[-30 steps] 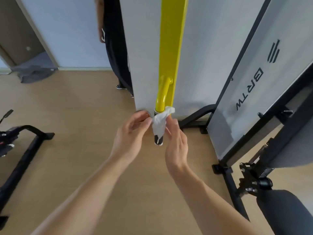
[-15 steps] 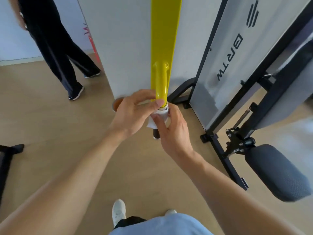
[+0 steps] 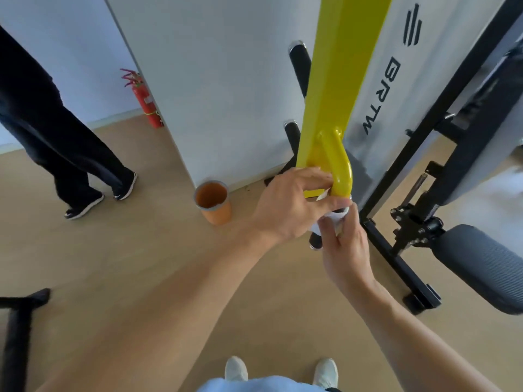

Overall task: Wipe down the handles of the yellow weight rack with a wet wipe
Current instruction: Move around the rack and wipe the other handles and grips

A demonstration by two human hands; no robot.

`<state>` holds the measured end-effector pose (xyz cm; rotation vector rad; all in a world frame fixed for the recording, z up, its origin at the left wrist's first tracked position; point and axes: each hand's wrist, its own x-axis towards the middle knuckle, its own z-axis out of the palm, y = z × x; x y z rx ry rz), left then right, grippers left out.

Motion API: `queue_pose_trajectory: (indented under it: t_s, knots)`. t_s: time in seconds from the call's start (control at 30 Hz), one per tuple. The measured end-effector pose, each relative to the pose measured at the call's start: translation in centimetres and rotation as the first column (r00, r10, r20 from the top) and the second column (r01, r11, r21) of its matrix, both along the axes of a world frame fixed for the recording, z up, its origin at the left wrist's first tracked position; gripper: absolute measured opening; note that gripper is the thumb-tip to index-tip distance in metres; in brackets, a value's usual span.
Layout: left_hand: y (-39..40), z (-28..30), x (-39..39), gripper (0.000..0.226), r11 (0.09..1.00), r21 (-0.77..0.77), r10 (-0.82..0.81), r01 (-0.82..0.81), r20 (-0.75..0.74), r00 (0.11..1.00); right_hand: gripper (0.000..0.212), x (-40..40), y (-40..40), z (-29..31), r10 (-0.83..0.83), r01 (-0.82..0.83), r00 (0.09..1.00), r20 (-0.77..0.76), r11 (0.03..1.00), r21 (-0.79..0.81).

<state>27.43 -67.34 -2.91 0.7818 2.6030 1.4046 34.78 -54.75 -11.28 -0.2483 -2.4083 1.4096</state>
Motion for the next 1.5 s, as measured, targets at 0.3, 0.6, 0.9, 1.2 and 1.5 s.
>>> queue_pose_trajectory:
  t_s: [0.3, 0.6, 0.9, 1.2, 1.5]
  knots:
    - [-0.1, -0.2, 0.2, 0.029, 0.995, 0.098, -0.021, 0.018, 0.037, 0.999, 0.015, 0.3, 0.1, 1.5, 0.02, -0.022, 0.999, 0.03, 0.997, 0.075]
    - [0.3, -0.5, 0.4, 0.027, 0.987, 0.158, -0.033, 0.015, 0.11, 0.993, 0.028, 0.3, 1.2, -0.2, 0.119, -0.149, 0.968, 0.221, 0.981, 0.127]
    - [0.2, -0.8, 0.8, 0.026, 0.979, 0.199, -0.002, -0.031, 0.16, 0.987, 0.05, 2.5, 1.2, 2.1, 0.322, -0.339, 0.927, -0.192, 0.939, -0.058]
    - [0.6, 0.2, 1.4, 0.02, 0.983, 0.183, -0.011, -0.02, 0.166, 0.986, 0.011, 0.6, 1.5, -0.2, 0.095, -0.097, 0.995, 0.041, 0.994, 0.051]
    - [1.1, -0.1, 1.7, 0.018, 0.977, 0.209, -0.001, -0.031, 0.15, 0.989, 0.013, 0.4, 2.1, -2.2, 0.11, -0.131, 0.988, 0.107, 0.968, 0.215]
